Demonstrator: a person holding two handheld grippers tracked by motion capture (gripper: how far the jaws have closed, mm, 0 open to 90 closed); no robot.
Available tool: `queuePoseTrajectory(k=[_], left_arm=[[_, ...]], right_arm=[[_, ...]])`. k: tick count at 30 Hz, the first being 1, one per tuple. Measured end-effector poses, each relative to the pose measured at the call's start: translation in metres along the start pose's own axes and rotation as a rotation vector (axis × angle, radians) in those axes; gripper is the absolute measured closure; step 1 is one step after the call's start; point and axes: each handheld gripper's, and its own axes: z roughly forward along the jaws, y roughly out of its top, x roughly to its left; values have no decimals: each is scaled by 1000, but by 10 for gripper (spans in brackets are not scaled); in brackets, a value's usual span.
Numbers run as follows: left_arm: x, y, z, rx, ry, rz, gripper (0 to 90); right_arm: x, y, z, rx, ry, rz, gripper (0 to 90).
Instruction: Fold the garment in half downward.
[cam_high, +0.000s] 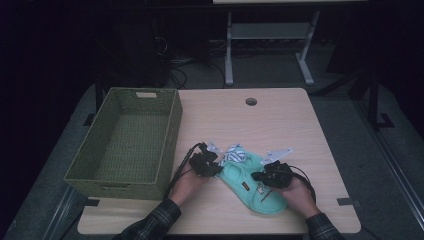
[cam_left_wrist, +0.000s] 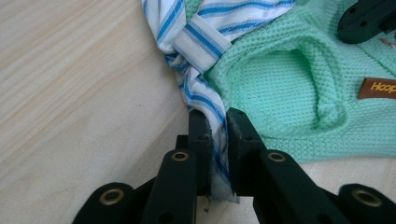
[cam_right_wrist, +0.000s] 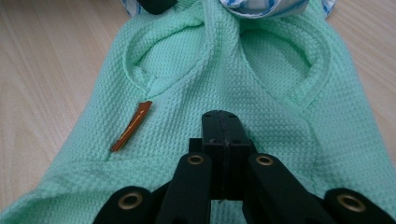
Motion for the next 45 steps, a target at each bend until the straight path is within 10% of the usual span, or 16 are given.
queuePoseTrajectory(k=[21,38,45], left_arm=[[11,27,-42,-179,14,-48,827],[11,52,-61,-250,2,-1,828],[14,53,-61,-245,18,15,827]], right_arm=[[-4,17,14,4,-7,-5,899],[-19,45,40,-25,-5,20,899],[-22,42,26,-27,-14,14,899]])
